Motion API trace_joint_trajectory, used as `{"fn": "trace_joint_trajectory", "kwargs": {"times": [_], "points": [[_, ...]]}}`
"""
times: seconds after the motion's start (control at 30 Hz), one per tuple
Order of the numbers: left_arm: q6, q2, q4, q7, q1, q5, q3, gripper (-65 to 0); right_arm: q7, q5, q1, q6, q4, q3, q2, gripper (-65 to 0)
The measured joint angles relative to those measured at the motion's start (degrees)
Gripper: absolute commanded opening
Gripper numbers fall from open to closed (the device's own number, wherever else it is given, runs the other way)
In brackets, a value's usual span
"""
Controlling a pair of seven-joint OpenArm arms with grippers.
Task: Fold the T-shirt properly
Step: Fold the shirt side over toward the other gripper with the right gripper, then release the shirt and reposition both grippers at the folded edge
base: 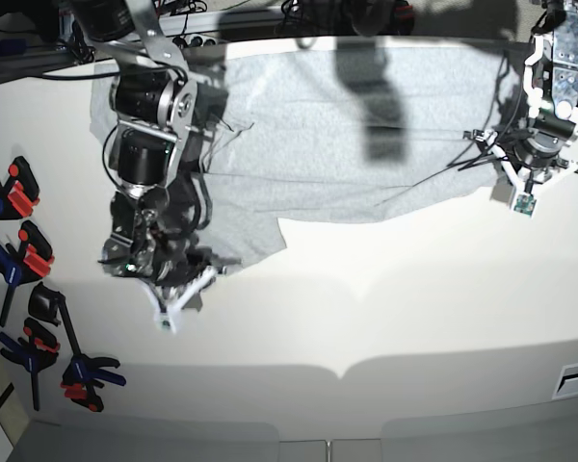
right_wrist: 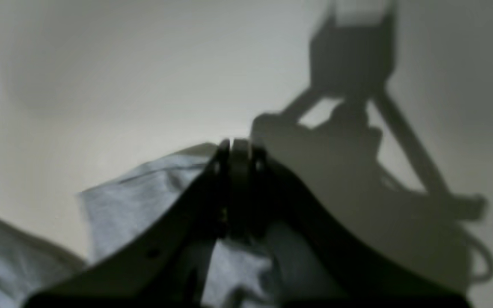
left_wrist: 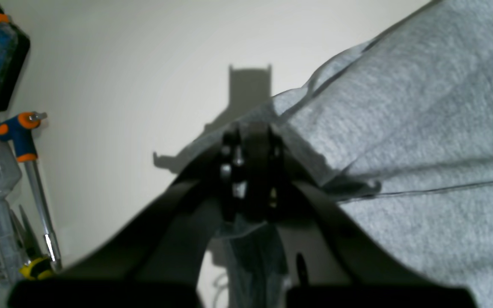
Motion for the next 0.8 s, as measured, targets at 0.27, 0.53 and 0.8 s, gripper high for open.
{"fn": "trace_joint_trajectory", "kwargs": {"times": [0.27,0.53,0.8], "points": [[0.0,0.0,0.0,-0.1,0.0,0.0,0.0,-65.0,-7.0,8.3,-13.8,3.3,23.6,0.0,-0.1,-65.0],[0.0,0.0,0.0,-3.1,0.1,1.9,0.0,-65.0,-9.0,11.0,-33.2,3.7,51.2,0.3,-0.1,-65.0],[-1.2,-0.1,0.0,-7.1,2.7,3.2,0.0,-65.0,-9.2,11.3,-51.4,3.7,69.3,7.8,-0.1,-65.0]]}}
